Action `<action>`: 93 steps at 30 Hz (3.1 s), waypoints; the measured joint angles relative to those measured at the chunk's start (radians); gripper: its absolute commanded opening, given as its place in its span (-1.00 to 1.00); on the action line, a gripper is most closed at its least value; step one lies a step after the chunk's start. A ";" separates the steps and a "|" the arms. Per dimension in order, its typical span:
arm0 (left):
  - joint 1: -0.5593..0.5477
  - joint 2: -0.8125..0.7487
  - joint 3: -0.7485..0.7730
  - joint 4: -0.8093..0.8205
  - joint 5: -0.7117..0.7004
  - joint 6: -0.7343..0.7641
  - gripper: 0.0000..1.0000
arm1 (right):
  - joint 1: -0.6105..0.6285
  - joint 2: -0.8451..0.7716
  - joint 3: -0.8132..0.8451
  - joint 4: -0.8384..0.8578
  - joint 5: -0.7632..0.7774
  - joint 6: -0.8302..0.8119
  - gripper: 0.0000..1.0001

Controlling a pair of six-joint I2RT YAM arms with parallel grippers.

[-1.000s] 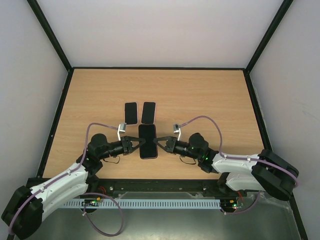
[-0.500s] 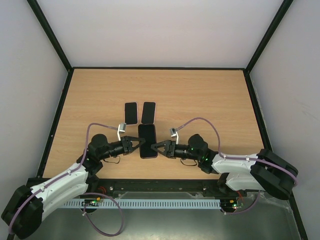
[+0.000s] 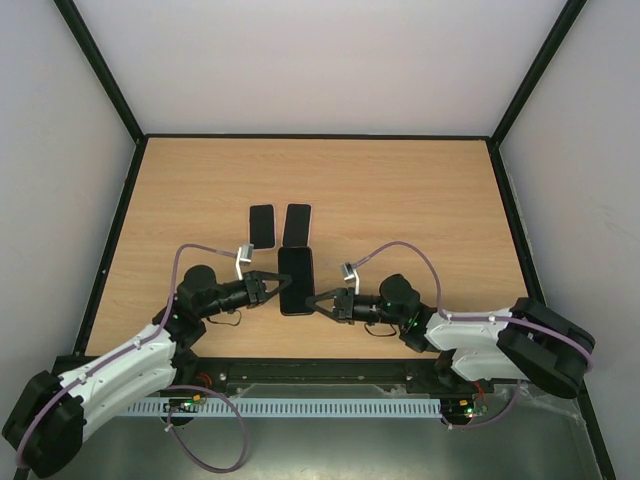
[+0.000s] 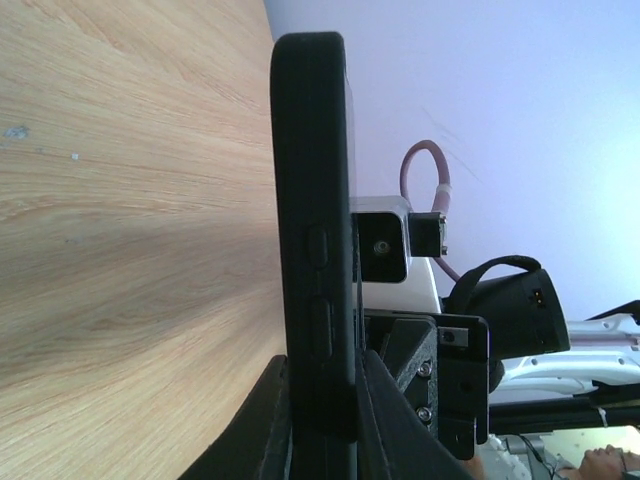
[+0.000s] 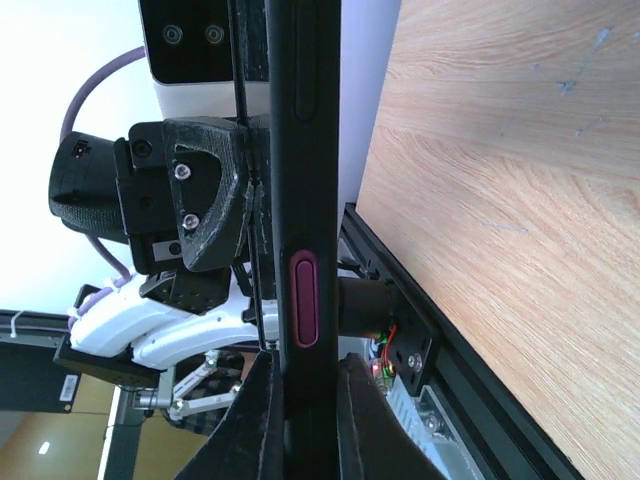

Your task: Put the phone into the phone case

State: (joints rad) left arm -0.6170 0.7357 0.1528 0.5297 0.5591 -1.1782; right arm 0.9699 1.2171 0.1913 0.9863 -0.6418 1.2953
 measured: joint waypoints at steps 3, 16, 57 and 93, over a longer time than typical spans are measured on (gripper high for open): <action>-0.002 -0.002 0.025 -0.028 0.000 0.014 -0.95 | 0.001 -0.008 -0.006 0.020 0.009 0.007 -0.93; 0.000 -0.026 0.032 -0.072 0.066 0.069 -0.95 | 0.003 -0.187 0.013 -0.191 0.144 -0.109 0.18; -0.008 -0.021 0.073 -0.227 0.205 0.195 -0.95 | -0.007 -0.202 0.126 -0.389 0.288 -0.222 0.03; -0.008 0.019 0.095 -0.126 -0.030 0.084 0.38 | 0.001 -0.061 0.047 -0.114 0.113 -0.122 -0.96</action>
State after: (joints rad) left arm -0.6250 0.7547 0.2481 0.4034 0.5289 -1.0943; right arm 0.9710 1.1561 0.2382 0.8722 -0.5289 1.1728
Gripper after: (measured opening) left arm 0.439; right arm 0.089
